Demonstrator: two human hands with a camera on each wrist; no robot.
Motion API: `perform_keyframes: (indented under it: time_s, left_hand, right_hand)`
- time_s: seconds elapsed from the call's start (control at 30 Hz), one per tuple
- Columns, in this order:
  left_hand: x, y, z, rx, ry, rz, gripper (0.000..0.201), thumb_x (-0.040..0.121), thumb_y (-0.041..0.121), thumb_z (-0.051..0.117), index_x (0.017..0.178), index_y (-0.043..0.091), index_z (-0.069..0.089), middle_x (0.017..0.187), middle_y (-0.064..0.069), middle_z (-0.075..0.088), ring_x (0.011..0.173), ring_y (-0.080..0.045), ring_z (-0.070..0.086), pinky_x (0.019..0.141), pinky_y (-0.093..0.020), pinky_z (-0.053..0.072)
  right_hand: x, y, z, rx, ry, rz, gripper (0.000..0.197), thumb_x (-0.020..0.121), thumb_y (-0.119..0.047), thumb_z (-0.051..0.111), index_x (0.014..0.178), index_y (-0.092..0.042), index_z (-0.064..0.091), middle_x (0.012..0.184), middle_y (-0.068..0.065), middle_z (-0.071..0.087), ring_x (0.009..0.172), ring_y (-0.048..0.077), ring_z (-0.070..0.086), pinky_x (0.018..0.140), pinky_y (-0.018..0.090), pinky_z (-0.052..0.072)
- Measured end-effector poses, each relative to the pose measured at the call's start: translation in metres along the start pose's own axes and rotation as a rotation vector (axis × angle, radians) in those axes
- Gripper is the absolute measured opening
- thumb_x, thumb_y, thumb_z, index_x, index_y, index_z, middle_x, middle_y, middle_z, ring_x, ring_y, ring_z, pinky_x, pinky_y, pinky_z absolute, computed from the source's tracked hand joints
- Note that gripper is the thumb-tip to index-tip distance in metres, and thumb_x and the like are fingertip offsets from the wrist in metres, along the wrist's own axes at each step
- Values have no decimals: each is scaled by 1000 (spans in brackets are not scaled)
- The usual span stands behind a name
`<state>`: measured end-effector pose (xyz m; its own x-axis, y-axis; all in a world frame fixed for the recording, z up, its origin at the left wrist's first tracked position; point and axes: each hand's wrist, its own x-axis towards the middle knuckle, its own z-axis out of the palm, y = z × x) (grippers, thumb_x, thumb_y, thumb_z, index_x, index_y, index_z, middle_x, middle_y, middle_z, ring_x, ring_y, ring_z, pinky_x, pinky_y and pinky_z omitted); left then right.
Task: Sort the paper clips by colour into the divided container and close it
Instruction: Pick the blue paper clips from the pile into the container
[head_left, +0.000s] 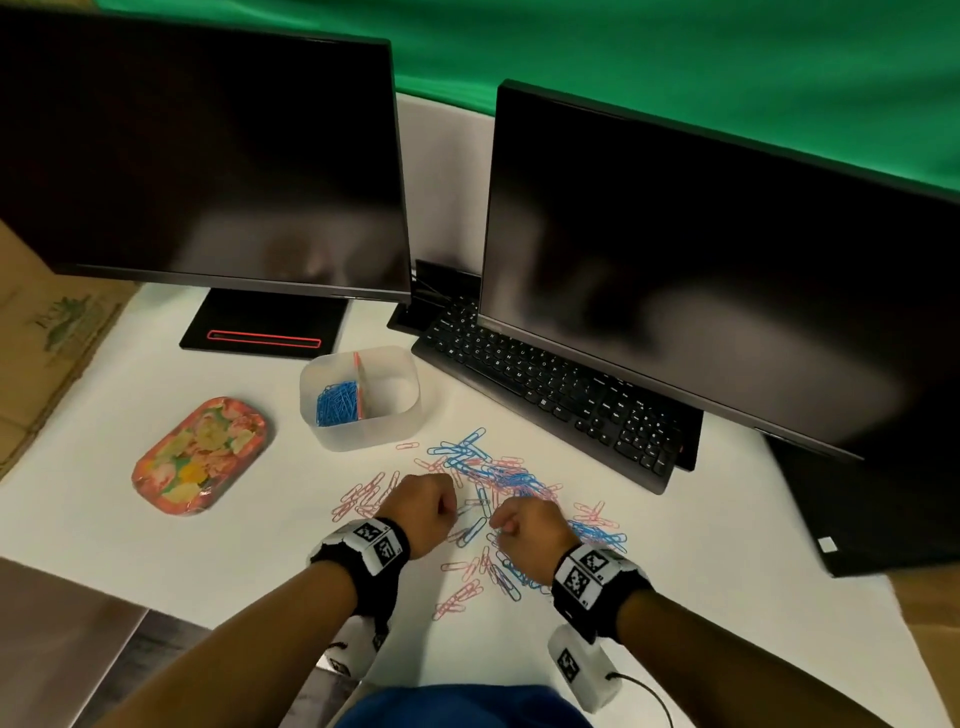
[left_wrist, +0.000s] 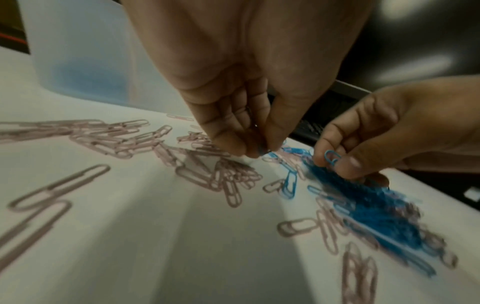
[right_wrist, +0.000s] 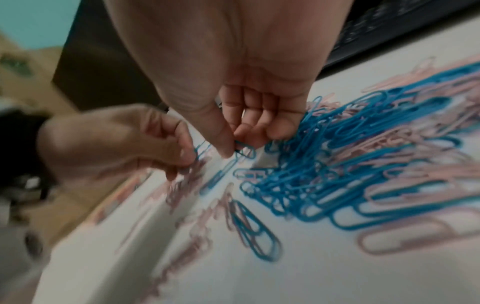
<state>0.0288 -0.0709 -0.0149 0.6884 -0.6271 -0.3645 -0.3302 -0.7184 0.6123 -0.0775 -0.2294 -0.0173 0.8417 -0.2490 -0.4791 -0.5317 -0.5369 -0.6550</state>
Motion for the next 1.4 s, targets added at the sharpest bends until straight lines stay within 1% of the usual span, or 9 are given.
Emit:
perform_keyframes:
  time_s: [0.17,0.37,0.5,0.63,0.77,0.97,1.13,1.27,1.4]
  left_hand:
    - [3,-5,-1,-350,-22,-81,35,76,3,54,92,34,58,61,4,63,54,-14,58,61,-21,49]
    - [8,13,-5,-899,-91,-318,26,82,-11,40,76,3,61,63,-9,54,54,-21,56,59,-30,51]
    - [9,20,-4,-816,-100,-311,8,66,4,50,62,9,56,57,-9,48,54,-23,48,54,-26,38]
    - [3,20,8,-150,-133,-104,7,76,23,65,79,20,60,78,3,62,74,-16,58,64,-23,40]
    - [-4,19,21,195,-106,84,8,83,19,58,88,16,64,98,-4,65,92,-24,61,75,-28,46]
    - [0,15,25,192,-107,59,15,80,13,53,73,25,55,95,-5,62,88,-27,61,72,-30,47]
    - [3,8,21,41,19,-1,15,79,9,53,79,21,62,83,-3,67,83,-26,63,70,-26,47]
    - [11,5,16,-208,53,-160,26,83,7,52,101,22,63,83,1,64,79,-20,59,72,-22,45]
    - [21,9,9,-536,35,-292,23,89,4,44,98,12,64,76,-1,53,71,-20,48,69,-29,43]
  right_hand:
    - [-1,3,-23,466,-36,80,21,86,8,53,86,-9,65,72,7,61,66,22,62,55,27,51]
    - [-4,2,-35,785,-112,227,16,86,9,54,90,-5,61,72,10,58,55,20,56,45,24,44]
    - [0,6,-23,382,-78,194,11,86,-5,60,84,-16,61,77,3,60,59,15,55,50,18,39]
    - [-5,5,-6,-205,-17,-11,15,81,-24,66,95,-20,62,94,-1,57,86,17,55,73,22,43]
    - [-4,-1,2,-419,-48,-71,21,86,-22,58,105,-14,61,113,7,56,105,26,56,88,31,45]
    - [1,-11,4,-480,-66,-38,20,83,-6,53,100,-8,63,111,12,60,103,32,59,87,36,51]
    - [-2,-16,3,-495,-55,-102,25,84,-5,52,107,-14,56,113,10,58,103,32,58,85,35,49]
    - [-4,-20,4,-445,-39,-97,25,84,-1,51,106,-12,56,110,11,60,100,31,59,80,32,48]
    - [-4,-22,3,-435,-70,-77,34,82,6,49,110,-10,56,115,13,58,104,31,57,82,30,46]
